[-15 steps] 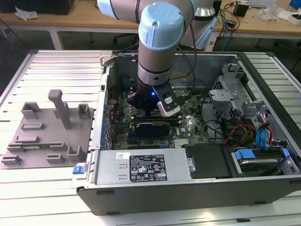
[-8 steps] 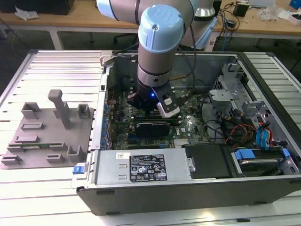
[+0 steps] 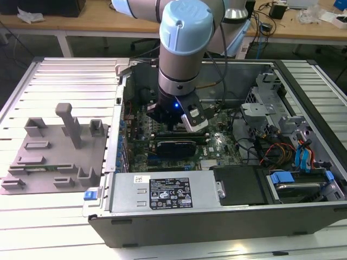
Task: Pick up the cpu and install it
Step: 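Install the second cpu locking lever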
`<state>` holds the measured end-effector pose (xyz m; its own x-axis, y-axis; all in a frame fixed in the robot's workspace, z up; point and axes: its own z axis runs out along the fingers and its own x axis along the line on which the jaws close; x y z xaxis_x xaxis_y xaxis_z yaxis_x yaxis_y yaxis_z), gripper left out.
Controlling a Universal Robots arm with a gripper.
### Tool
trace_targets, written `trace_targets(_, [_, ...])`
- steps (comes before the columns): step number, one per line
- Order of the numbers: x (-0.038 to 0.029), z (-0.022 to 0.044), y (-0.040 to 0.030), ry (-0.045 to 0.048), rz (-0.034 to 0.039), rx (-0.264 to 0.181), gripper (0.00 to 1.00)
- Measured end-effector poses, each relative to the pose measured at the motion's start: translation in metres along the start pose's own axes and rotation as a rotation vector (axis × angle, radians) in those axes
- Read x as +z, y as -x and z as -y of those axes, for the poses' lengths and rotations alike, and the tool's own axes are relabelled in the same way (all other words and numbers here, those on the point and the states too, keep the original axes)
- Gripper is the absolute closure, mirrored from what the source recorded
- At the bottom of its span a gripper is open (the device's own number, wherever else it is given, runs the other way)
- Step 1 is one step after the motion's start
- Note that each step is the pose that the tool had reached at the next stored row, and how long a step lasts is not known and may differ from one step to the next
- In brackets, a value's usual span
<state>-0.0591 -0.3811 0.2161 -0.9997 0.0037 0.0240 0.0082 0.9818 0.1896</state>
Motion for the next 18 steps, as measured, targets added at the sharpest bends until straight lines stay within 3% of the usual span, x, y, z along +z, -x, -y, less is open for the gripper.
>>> trace_targets(9, [-0.0431,-0.0083,-0.0009,-0.0011,0.0002,0.001,0.89])
trace_targets(12, [-0.0459,-0.0089,0.0018,-0.0021,0.0008,0.004,0.89])
trace_targets(18, [-0.0464,-0.0090,0.0194,-0.0117,0.0006,0.012,0.89])
